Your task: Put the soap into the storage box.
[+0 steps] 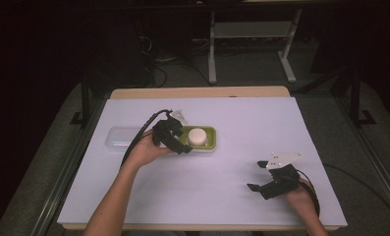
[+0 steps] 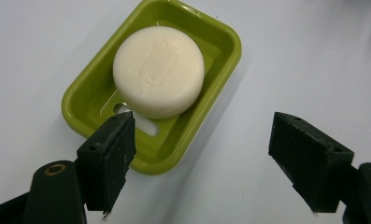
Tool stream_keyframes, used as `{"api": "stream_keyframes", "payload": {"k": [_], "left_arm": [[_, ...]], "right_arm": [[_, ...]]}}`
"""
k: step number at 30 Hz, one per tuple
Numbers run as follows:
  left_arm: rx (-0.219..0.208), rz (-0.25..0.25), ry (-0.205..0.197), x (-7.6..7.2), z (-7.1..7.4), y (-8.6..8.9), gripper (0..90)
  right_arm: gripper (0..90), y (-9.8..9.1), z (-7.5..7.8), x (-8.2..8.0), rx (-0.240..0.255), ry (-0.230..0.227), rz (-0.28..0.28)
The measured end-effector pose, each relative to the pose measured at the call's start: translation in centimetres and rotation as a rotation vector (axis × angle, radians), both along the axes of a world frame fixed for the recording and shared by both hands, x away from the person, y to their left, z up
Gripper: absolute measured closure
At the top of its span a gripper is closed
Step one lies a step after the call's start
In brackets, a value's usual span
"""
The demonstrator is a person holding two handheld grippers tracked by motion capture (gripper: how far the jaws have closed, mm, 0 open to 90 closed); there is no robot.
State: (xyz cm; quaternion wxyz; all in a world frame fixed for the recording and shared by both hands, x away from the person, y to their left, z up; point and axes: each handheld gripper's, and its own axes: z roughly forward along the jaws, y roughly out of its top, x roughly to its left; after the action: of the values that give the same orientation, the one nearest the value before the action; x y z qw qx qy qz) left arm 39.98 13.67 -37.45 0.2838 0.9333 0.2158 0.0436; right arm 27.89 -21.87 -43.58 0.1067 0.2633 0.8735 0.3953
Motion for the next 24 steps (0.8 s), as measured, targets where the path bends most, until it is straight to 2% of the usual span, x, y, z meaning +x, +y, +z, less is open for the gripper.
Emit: {"api": "stream_keyframes", "payload": {"k": [4, 5, 10, 16, 24], "left_arm": [[0.002, 0.004, 0.002, -0.6, 0.0, 0.3, 22.7], [0.009, -0.002, -0.008, -0.7, 0.1, 0.4, 22.7], [-0.007, 0.002, -0.016, -1.5, 0.1, 1.0, 22.9], [-0.002, 0.006, -0.017, -2.6, -0.3, 2.0, 22.9], [-0.022, 0.013, -0.022, -4.1, -0.5, 3.3, 22.9]], "right_arm": [[13.2, 0.1, 0.0, -0.1, -0.002, -0.001, 0.0], [13.2, 0.1, 0.0, -0.1, -0.005, -0.002, 0.001], [13.2, 0.2, 0.0, -0.1, -0.006, 0.0, 0.002], [13.2, 0.0, 0.1, -0.2, -0.005, 0.003, -0.012], [13.2, 0.1, 0.1, -0.4, -0.012, 0.0, -0.017]]}}
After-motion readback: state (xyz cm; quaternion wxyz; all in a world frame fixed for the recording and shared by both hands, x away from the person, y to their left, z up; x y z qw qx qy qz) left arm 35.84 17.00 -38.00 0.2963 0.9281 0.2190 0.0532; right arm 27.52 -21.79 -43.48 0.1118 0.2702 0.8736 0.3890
